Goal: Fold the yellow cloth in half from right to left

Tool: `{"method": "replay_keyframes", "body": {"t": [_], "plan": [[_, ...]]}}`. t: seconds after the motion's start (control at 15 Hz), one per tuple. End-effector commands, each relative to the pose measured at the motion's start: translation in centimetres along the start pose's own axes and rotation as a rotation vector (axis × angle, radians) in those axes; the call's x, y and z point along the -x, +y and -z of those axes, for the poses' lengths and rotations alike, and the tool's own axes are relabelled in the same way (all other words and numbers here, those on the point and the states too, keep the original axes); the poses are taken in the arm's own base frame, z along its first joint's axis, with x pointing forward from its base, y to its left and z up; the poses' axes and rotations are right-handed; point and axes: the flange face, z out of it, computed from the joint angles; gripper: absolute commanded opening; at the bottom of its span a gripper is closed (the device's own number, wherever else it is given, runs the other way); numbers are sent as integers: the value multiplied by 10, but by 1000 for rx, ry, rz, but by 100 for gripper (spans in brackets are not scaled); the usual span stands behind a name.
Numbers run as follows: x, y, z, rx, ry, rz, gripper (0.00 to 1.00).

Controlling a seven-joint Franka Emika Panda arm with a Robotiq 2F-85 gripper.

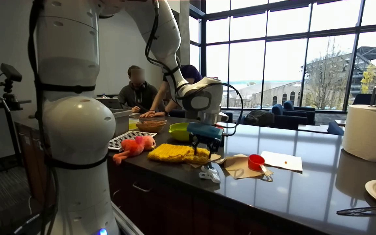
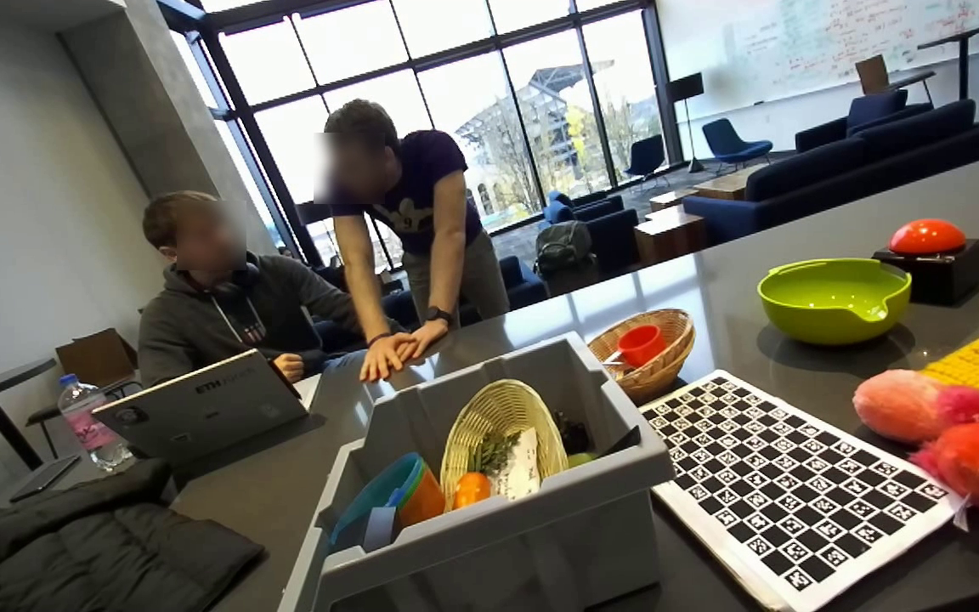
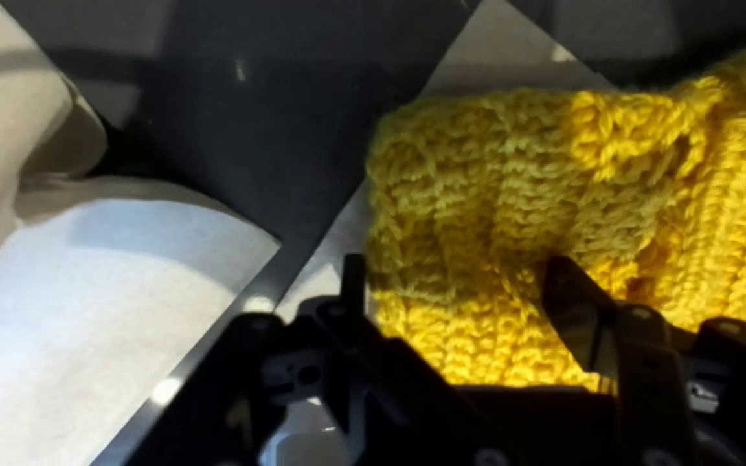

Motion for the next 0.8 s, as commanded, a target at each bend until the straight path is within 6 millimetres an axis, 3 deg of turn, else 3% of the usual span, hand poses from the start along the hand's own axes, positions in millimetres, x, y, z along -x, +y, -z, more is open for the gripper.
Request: {"method": "replay_keyframes", "body": {"t": [0.0, 0.33, 0.73], "plan": [[-2, 5, 3, -13, 25, 9, 40], [-4, 6, 7, -15, 34, 12, 2], [-9, 22, 28, 35, 55, -7, 1]]}}
